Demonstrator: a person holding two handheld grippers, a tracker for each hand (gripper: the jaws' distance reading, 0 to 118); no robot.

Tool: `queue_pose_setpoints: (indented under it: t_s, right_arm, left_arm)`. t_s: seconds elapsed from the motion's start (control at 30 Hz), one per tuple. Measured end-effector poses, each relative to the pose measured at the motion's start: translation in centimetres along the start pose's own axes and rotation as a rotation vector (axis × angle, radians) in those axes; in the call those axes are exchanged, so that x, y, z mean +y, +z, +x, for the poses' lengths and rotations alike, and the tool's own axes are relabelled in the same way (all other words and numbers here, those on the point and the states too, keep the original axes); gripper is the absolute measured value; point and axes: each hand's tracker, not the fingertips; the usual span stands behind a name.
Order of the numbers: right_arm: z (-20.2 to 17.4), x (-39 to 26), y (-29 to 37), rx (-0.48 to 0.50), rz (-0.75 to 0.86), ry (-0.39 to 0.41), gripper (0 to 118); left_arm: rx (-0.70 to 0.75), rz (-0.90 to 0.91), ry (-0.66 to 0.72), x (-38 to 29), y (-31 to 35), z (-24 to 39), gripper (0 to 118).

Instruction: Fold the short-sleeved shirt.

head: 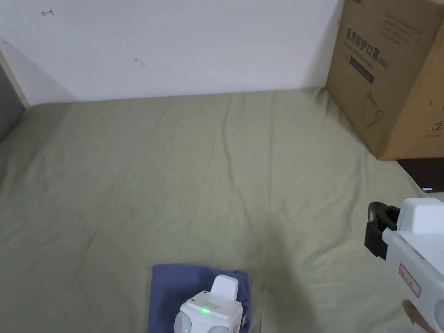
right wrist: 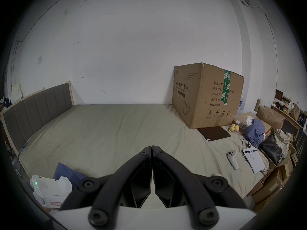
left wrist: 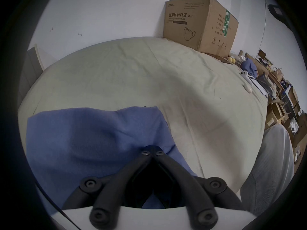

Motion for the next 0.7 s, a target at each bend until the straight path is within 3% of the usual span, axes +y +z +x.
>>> queue_pose_setpoints:
  t_s: [0.13, 0.23, 0.4, 0.7]
  right_arm:
    - [0.1, -0.1, -0.1, -0.002, -0.005, -0.004, 0]
    - [-0.2, 0.2, 0.2, 0.003, 0.008, -0.009, 0]
    - [-1.5, 1.4, 1.1, 0.022, 0.048, -0.004, 0]
    - [-4.2, 3.8, 3.1, 0.051, 0.156, -0.013, 0]
  left_arm:
    - [-0.014, -0.004, 0.005, 1.1, 1.1, -0.7, 0]
    - [-0.029, 0.155, 0.084, 2.4, 4.3, -1.6, 0]
    - [-0.030, 0.331, 0.092, 5.4, 9.2, -4.3, 0]
    - [0.123, 0.613, 0.070, 10.2, 19.0, -9.6, 0]
